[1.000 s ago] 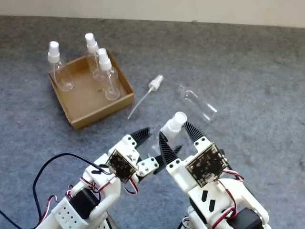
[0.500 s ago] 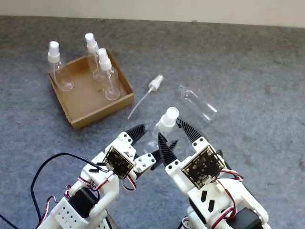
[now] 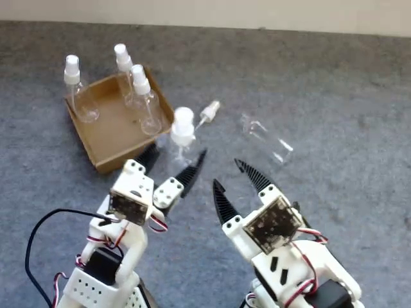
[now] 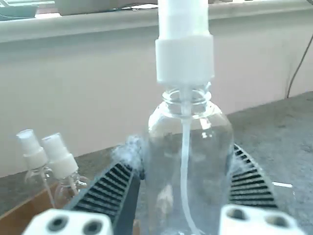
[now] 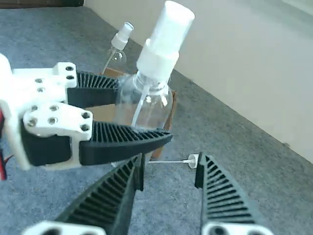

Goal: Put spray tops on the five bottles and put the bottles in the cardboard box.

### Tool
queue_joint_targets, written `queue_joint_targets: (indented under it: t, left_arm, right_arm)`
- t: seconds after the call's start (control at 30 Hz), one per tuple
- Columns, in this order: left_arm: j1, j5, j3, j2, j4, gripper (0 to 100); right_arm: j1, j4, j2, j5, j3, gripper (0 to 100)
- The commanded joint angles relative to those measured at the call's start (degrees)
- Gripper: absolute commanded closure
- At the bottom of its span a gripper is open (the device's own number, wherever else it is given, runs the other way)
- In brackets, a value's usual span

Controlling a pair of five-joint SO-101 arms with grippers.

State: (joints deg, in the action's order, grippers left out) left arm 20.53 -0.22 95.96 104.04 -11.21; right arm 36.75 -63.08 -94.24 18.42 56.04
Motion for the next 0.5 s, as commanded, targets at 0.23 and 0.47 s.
queue_joint_targets:
  t: [0.23,0.47]
  left_arm:
    - [-4.70,-0.18,1.10,0.84,4.57,87]
    - [-4.53,-0.18,1.10,0.84,4.57,87]
  right_arm:
    - [0.84,11.03,-0.13,0.62,14.73,97.5]
    - [1.27,18.59,-0.13,0.62,22.99,97.5]
